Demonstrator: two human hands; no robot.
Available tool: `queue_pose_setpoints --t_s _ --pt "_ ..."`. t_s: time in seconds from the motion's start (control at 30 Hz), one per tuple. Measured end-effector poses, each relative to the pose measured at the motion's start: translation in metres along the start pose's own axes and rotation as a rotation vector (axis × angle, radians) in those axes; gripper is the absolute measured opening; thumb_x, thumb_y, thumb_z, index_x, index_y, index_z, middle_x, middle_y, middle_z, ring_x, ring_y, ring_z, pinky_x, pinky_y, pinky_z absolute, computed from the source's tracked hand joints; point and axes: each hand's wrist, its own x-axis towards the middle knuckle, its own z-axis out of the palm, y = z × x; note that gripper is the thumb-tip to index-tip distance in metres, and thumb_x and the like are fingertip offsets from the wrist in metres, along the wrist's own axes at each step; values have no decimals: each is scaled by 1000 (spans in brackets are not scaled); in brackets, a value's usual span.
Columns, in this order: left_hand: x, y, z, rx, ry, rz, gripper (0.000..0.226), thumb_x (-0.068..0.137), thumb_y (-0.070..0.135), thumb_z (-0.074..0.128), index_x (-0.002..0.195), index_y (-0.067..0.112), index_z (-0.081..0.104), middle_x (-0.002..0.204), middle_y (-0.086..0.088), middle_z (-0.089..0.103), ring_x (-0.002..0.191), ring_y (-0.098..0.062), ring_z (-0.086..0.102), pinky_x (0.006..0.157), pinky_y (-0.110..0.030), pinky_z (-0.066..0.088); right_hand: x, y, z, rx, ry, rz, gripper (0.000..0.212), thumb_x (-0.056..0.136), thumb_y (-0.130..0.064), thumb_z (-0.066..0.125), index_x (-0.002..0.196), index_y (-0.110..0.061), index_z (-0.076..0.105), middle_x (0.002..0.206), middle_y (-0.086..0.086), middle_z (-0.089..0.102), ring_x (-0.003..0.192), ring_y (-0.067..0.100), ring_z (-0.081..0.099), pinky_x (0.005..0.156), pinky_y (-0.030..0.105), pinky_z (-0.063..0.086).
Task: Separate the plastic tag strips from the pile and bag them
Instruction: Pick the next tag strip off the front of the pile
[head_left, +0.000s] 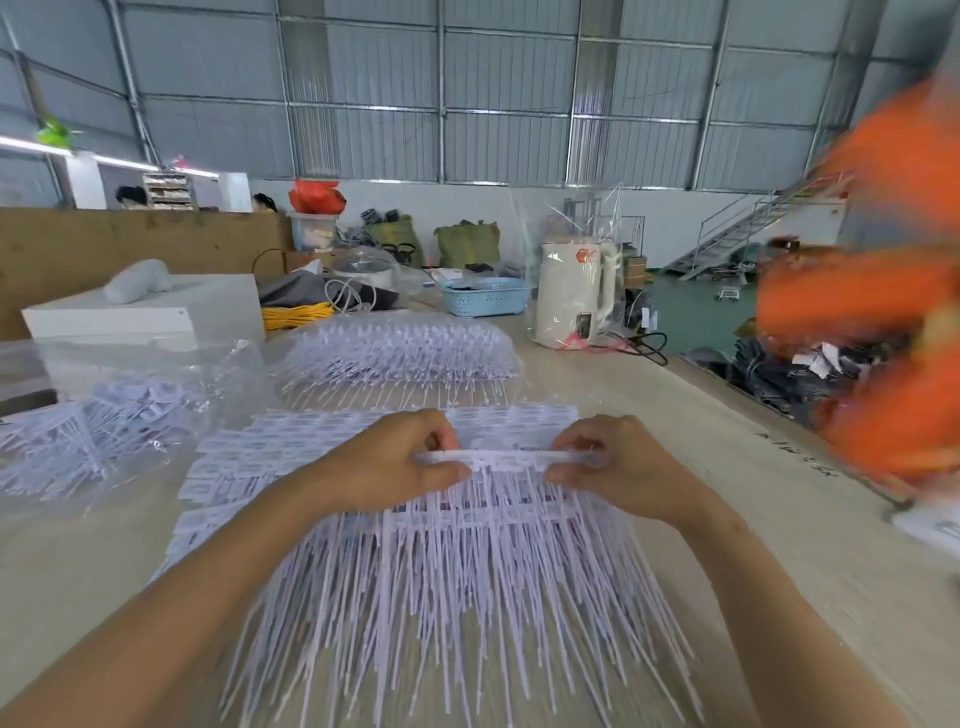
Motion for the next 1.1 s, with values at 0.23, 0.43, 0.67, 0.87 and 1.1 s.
queue_pose_setpoints --t_s 0.23,0.43,0.67,0.87,1.1 --pt "-2 -3 4 76 -163 -30 15 86 32 66 90 21 57 85 9 55 63 0 48 58 -11 38 -6 0 -3 188 -117 124 29 68 -36 82 70 -13 64 62 -7 60 56 5 53 60 21 40" --pt "10 14 22 260 -162 -52 21 84 47 64 86 26 58 81 12 57 76 -7 54 71 -22 41 -7 -1 -3 28 -109 130 25 70 -35 80 67 -17 64 65 -6 60 59 3 52 63 20 40" --pt "33 52 53 -92 -23 33 20 87 32 65 93 13 64 71 5 61 59 -7 57 50 -19 43 -11 -15 -9 736 83 129 10 83 -10 67 75 -5 65 53 2 53 46 10 43 44 16 35" --pt "27 58 38 29 131 113 16 80 33 73 91 27 63 80 9 60 75 -13 59 70 -30 50 -9 -18 -9 1045 -12 331 11 87 -4 60 78 -2 65 57 6 58 44 8 49 38 14 39" --pt "25 62 31 60 36 8 16 89 32 51 94 32 67 88 7 72 77 2 64 74 -32 52 -7 -17 1 988 42 294 21 90 -10 58 69 -8 56 56 5 50 40 11 39 34 16 26"
